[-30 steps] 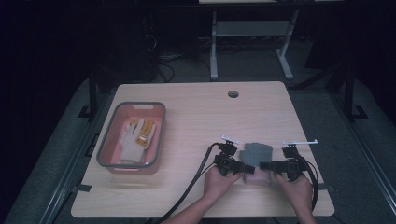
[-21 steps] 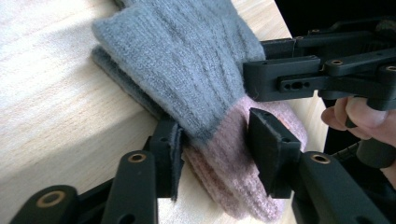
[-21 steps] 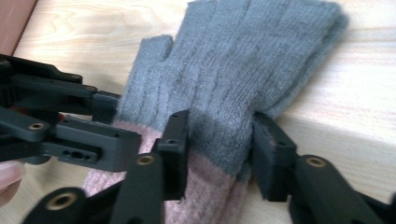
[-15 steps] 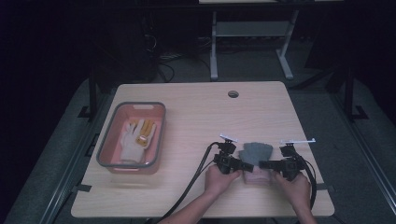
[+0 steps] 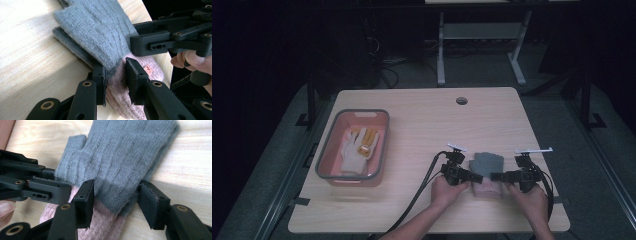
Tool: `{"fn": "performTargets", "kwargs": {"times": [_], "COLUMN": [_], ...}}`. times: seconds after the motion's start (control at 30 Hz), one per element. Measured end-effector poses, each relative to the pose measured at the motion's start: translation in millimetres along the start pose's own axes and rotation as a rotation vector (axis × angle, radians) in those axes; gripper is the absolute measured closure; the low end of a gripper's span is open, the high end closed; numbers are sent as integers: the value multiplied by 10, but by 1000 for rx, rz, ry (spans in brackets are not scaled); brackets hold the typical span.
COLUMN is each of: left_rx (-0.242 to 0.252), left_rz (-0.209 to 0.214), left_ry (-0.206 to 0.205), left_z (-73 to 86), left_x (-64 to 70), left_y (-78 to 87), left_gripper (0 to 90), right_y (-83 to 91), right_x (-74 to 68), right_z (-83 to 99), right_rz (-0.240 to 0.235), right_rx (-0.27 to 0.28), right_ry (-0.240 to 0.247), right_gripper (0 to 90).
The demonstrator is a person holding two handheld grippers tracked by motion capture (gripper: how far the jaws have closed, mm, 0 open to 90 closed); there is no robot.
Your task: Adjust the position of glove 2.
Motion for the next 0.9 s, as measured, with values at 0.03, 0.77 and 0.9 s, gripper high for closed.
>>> {"fn": "performTargets", "kwargs": {"times": [0.03,0.77,0.9], "left_rx": [1,24,35], "left_rz": [0,-21,-23], "left_ry": [2,-63,-69], "left_z": [-1,-44,-70], "left_x": [0,-28,-26], "left_y": [-1,252,351], "left_gripper": [707,717,716], "right_y": [-5,-26,-12], "right_x": [9,-303,-396], "right_z": [2,-133,-187], "right_rz": [-2,-32,-29], "right_rx": [1,26,34], "right_ry": [3,59,72], "right_gripper": [472,730,730]}}
Point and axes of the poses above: each handheld gripper's, and its own axes: y roughly backward along the jaws, z roughly out of its underside, x roughly to its right, the point moved 8 cm from there along -y, roughly forward along the jaws, and after that the axes turned 4 degrees about z, right-handed, at the moved point
